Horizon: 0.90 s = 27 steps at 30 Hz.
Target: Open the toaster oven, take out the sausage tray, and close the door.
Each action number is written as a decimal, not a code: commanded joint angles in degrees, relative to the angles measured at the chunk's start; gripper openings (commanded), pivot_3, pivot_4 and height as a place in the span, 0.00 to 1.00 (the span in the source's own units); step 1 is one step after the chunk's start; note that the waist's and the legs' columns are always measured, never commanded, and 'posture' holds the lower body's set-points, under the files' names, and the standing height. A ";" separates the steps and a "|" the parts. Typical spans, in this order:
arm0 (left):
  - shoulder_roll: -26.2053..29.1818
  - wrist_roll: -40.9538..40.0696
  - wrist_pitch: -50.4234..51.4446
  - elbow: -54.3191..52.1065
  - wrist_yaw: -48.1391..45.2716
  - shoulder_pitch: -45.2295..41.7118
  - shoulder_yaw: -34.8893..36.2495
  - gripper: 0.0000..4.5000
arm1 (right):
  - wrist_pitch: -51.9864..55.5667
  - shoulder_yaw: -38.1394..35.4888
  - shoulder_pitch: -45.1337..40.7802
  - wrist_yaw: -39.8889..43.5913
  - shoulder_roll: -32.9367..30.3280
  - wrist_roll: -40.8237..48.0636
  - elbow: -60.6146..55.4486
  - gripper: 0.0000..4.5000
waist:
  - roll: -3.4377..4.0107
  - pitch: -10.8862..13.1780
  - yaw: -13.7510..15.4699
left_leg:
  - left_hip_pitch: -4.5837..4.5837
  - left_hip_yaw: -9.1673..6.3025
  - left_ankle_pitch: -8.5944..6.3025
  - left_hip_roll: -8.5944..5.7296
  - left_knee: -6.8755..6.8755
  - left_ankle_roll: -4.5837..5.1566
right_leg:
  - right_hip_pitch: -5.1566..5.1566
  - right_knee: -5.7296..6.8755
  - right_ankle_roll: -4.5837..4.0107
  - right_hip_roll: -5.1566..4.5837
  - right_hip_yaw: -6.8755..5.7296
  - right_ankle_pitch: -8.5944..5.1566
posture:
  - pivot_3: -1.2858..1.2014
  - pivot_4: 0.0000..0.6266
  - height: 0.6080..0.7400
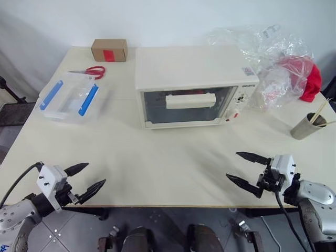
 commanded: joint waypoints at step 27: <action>-0.84 -22.37 13.89 -5.25 0.32 -7.73 4.91 0.99 | 13.65 5.24 -27.51 -1.94 5.31 4.34 -2.33 1.00 | 0.02 0.01 -0.92 | -0.13 -0.05 -0.01 -0.02 -0.01 0.00 | -0.07 0.04 -0.01 0.03 -0.03 0.00 | 0.52 0.24 1.00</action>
